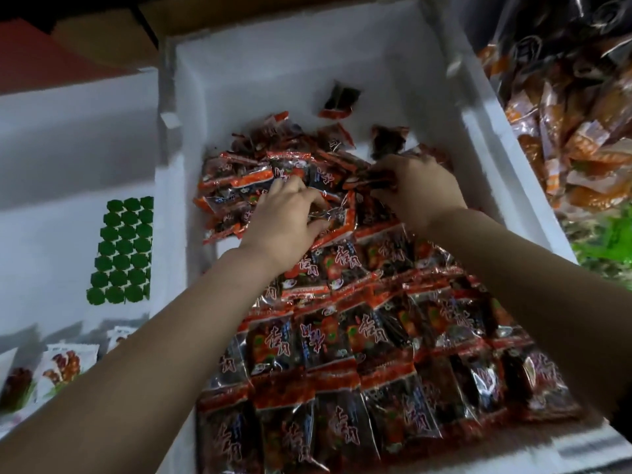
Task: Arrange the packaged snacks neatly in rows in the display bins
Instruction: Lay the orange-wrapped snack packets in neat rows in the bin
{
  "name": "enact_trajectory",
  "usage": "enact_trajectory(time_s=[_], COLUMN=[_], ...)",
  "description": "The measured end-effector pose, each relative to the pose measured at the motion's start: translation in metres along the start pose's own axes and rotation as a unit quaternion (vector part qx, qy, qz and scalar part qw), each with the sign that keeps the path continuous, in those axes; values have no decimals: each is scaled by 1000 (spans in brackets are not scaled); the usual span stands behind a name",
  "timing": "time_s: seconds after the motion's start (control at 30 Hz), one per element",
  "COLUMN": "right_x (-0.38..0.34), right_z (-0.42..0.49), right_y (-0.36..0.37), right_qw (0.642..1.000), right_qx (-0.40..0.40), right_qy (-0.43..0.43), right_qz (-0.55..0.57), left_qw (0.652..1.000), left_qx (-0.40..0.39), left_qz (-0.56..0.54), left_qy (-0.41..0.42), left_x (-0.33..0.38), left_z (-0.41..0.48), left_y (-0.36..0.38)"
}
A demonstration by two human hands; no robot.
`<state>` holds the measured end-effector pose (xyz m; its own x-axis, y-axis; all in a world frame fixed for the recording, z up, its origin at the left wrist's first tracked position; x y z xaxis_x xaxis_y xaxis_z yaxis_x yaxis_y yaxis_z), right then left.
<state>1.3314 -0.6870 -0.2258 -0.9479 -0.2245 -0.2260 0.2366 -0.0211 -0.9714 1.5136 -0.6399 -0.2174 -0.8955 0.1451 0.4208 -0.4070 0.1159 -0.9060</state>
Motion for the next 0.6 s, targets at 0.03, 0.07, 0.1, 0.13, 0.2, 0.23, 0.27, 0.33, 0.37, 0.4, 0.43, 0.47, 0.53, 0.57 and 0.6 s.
enact_trajectory(time_s=[0.03, 0.07, 0.1, 0.13, 0.2, 0.23, 0.27, 0.33, 0.37, 0.4, 0.43, 0.47, 0.53, 0.57, 0.6], right_x=[0, 0, 0, 0, -1, 0, 0, 1, 1, 1, 1, 1, 0, 0, 0], right_z=[1, 1, 0, 0, 0, 0, 1, 1, 1, 0, -1, -3, -8, -10, -14], right_y=[-1, -2, -2, -3, -5, -6, -6, -9, -11, -14, -16, -19, -22, -24, -25], right_qw=[1000, 1000, 1000, 999, 998, 998, 998, 996, 995, 993, 991, 988, 982, 978, 973], right_qx=[5, 11, 19, 29, 49, 54, 61, 77, 85, 94, 104, 113, 128, 132, 134], right_qy=[-7, -14, -20, -23, -24, -24, -26, -22, -16, -11, -7, -7, -3, 2, 8], right_qz=[0, 1, 4, 12, 23, 24, 24, 32, 46, 66, 86, 105, 138, 160, 188], left_qw=[1000, 1000, 999, 999, 1000, 1000, 1000, 1000, 1000, 1000, 999, 999, 998, 997, 993], left_qx=[-4, -8, -9, -8, -2, 0, 3, 5, 9, 14, 18, 22, 39, 58, 86], left_qz=[12, 25, 33, 35, 23, 15, 8, -2, -7, -11, -15, -20, -40, -56, -76], left_qy=[2, 7, 12, 17, 21, 22, 24, 28, 28, 26, 23, 19, 18, 22, 27], left_x=[0, 0, 0, 0, 0, 0, -1, -1, -1, 0, 0, 1, 3, 4, 5], left_z=[2, 4, 5, 7, 9, 10, 11, 12, 13, 13, 14, 14, 12, 10, 7], left_y=[1, 2, 3, 3, 4, 4, 5, 5, 6, 7, 7, 8, 10, 10, 8])
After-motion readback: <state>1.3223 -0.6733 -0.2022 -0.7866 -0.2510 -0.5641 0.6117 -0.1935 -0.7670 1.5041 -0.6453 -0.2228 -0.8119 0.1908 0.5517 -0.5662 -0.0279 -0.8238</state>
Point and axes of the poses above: each hand's wrist, its own z-axis towards the middle knuckle, its own y-axis out of the palm, x = y × z, the point moved 1 cm from there along z, towards the middle knuckle, and after that the axes turned 7 degrees about -z, right-handed, at the moved point
